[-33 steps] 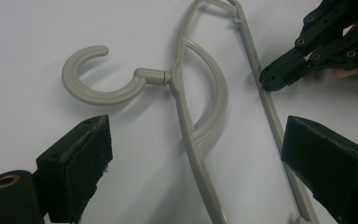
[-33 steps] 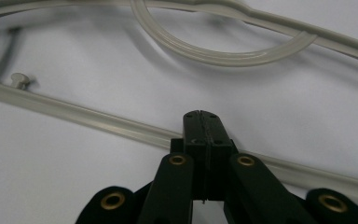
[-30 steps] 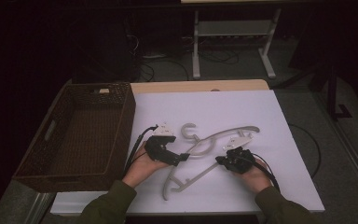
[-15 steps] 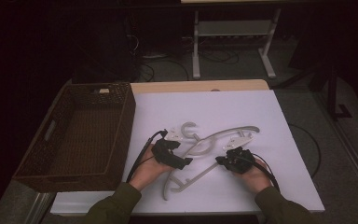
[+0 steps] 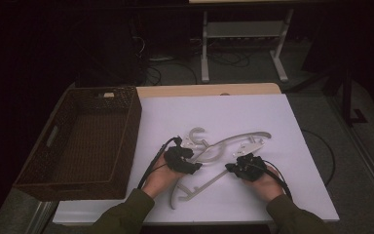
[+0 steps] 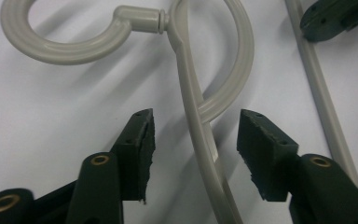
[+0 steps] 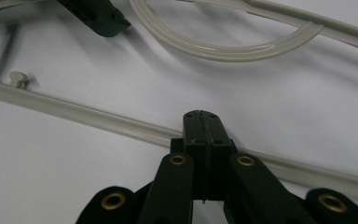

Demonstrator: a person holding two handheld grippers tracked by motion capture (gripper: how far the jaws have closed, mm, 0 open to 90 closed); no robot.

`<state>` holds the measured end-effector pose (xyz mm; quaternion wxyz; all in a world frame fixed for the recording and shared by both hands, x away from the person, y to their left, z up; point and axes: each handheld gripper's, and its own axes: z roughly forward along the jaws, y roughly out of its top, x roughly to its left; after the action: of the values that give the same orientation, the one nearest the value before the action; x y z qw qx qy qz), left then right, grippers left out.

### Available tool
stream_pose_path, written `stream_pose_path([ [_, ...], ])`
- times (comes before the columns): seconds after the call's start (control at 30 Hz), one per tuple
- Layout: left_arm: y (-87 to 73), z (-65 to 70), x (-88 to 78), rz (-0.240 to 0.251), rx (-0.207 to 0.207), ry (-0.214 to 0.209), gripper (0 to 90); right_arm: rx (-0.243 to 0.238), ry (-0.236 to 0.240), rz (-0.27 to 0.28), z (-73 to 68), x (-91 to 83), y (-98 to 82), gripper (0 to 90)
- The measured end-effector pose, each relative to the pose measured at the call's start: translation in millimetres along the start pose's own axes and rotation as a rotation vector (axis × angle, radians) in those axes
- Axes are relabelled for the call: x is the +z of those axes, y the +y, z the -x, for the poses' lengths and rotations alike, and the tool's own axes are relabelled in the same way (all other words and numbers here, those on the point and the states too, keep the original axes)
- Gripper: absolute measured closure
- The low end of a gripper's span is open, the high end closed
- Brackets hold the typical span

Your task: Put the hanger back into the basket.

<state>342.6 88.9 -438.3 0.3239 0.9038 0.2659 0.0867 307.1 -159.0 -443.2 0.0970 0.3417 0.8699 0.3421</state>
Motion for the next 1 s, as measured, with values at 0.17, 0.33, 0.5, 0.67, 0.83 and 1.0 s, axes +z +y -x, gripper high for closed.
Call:
stream_pose_path([
  [0.17, -0.2, 0.5, 0.9, -0.012, 0.006, 0.012, 57.2, 0.001, 0.002, 0.000, 0.2, 0.0, -0.1, 89.7],
  [0.33, -0.1, 0.2, 0.5, -0.009, 0.003, 0.016, 64.7, 0.001, 0.002, 0.000, 0.2, -0.1, -0.1, 89.7],
  [0.5, 0.6, 2.0, 0.6, -0.018, 0.012, 0.002, 73.7, -0.001, -0.001, -0.001, -0.1, -0.1, 0.0, 89.7],
  [0.67, 1.3, 1.7, 0.6, -0.021, -0.013, 0.000, 75.4, -0.006, -0.002, 0.001, -0.5, 0.1, 0.4, 89.7],
  [0.83, 2.4, 1.7, -0.9, -0.016, -0.050, 0.014, 77.2, -0.008, -0.005, -0.002, -0.7, -0.6, 1.2, 89.6],
  [1.0, 2.6, 0.2, -4.1, 0.012, -0.074, 0.049, 81.0, -0.005, -0.002, 0.016, 0.7, -3.8, 1.8, 89.6],
])
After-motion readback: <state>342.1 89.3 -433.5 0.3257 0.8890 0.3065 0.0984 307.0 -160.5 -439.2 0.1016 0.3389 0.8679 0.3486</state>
